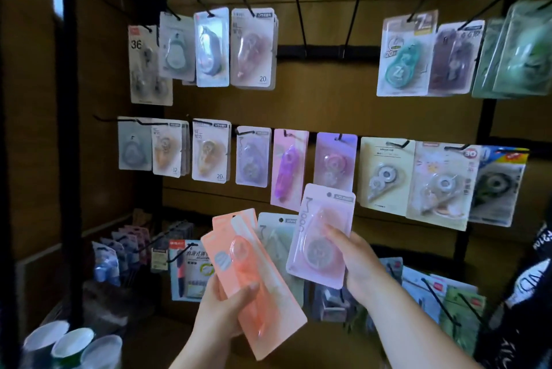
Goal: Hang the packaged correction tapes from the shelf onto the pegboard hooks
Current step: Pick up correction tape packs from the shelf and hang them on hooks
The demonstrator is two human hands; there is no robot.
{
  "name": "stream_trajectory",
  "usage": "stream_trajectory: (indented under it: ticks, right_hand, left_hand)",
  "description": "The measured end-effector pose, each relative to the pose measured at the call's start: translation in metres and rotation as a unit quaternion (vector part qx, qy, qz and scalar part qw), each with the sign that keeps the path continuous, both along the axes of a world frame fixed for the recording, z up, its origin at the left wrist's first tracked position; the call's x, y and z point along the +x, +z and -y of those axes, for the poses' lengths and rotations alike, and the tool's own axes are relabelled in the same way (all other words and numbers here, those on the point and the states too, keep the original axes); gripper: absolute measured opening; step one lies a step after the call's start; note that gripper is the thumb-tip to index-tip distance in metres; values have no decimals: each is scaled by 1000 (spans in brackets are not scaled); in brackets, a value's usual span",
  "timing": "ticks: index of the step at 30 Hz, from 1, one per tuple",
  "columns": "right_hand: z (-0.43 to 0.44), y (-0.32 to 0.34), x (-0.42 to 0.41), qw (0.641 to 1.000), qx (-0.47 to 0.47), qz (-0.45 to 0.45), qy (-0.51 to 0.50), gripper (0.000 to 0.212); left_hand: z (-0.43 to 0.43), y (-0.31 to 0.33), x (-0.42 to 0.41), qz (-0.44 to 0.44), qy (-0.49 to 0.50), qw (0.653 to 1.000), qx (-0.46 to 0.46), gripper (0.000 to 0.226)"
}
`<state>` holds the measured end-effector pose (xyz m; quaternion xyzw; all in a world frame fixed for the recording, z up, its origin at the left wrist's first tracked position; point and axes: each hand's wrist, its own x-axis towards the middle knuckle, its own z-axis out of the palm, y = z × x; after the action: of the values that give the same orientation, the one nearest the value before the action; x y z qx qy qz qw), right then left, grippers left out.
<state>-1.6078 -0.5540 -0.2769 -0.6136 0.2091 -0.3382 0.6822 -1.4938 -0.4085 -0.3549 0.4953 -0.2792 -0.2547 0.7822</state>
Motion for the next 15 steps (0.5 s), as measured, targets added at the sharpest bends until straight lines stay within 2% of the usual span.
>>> stream_trajectory:
  ticks: [10, 15]
  right_hand:
    - [18, 59, 18, 992, -87, 40, -83, 3]
    - [19, 67, 29, 989, -113, 39, -87, 15]
  left_hand:
    - [2, 4, 32, 1, -4, 1000, 0, 132]
    - [3, 10, 39, 15, -19, 1000, -16, 117]
